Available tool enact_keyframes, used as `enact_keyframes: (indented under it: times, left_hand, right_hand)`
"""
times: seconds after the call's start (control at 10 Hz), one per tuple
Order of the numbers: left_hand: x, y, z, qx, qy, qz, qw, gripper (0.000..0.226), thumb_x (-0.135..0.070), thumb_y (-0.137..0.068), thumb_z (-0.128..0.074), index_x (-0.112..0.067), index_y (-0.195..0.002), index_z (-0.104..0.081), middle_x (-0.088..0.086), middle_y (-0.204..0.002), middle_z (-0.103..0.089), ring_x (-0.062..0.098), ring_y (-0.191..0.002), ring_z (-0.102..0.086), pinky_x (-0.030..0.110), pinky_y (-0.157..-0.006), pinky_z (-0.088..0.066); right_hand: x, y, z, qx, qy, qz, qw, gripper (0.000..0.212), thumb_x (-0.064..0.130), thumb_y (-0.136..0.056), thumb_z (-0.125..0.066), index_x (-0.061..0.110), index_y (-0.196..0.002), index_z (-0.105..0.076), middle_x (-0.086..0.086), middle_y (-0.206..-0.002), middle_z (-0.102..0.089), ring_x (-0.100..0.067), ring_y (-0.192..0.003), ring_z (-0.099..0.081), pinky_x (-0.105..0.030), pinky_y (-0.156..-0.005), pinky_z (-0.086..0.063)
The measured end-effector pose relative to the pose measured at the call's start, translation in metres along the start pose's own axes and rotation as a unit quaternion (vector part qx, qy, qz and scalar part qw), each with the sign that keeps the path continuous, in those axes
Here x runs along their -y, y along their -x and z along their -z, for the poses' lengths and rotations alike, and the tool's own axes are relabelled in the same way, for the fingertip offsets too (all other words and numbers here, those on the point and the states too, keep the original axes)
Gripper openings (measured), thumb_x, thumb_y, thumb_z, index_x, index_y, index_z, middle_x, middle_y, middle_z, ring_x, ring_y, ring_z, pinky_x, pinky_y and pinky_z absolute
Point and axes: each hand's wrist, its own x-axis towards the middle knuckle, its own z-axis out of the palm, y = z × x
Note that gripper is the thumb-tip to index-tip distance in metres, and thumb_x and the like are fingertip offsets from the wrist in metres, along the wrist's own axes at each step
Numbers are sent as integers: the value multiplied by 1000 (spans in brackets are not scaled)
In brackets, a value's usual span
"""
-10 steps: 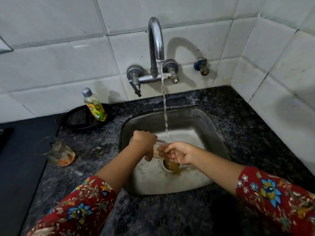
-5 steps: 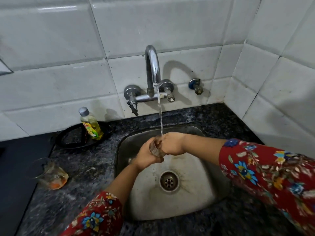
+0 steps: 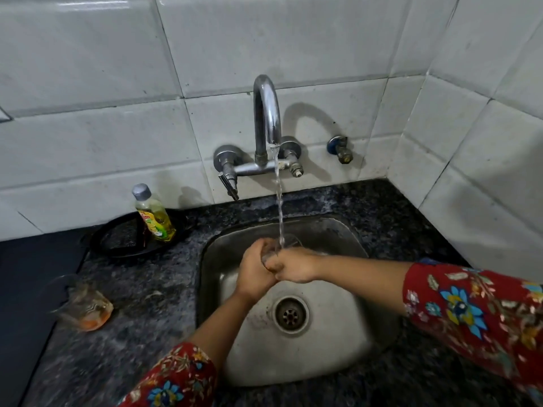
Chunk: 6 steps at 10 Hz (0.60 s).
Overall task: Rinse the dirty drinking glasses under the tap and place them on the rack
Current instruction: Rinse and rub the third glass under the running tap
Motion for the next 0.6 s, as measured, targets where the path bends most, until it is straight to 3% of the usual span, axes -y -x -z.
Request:
enact_keyframes:
  times: [0.1,0.2,0.3,0.4,0.5,0.6]
  left_hand:
    - [4,-11,14,119,9,3,993,57,-2,-63,-80,-16,-114,-59,-5,-113,-65,9,-103,-63,27,-92,-52]
    - [5,-14,19,168,5,13,986,69,-5,-59,-81,-21,-122,-55,-13,-117,-58,6,-109,-58,8,-88,-46]
    - [2,-4,3,66,35,20,997,54,-5,-62,-77,-13,-113,-61,-7,-107,-66,3,-99,-64,9,-80,-49]
    - [4,-6,1,109,30,3,994,56,1,-68,-79,-8,-120,-58,-5,-114,-64,3,-103,-62,6,-81,-45]
    - [9,-10,7,205,-42,10,978,75,-2,-63,-84,-15,-129,-52,-12,-118,-57,-1,-106,-55,-4,-80,-38]
    - [6,-8,-1,154,-5,33,988,61,7,-68,-77,-12,-123,-56,-4,-111,-63,-4,-90,-61,-1,-72,-43]
  right_hand:
    - [-14,11,14,16,14,-11,1000,19,13,-90,-50,18,-102,-64,-5,-108,-63,-25,-102,-58,-36,-86,-48]
    - [-23,15,13,24,9,-6,1000,28,14,-88,-57,15,-115,-64,-5,-118,-63,-22,-108,-57,-30,-93,-47]
    - [-6,2,17,52,7,-77,996,26,12,-88,-53,14,-111,-65,-6,-113,-64,-24,-104,-58,-32,-87,-47]
    - [3,6,29,100,1,-79,992,24,11,-89,-53,13,-110,-63,-7,-112,-63,-26,-103,-59,-33,-81,-48]
    - [-4,17,28,67,9,-14,998,23,14,-86,-57,10,-107,-65,1,-89,-64,-15,-80,-60,-20,-64,-45]
    - [-8,18,25,92,151,33,984,22,8,-90,-52,10,-108,-65,-4,-109,-66,-23,-107,-59,-32,-99,-43]
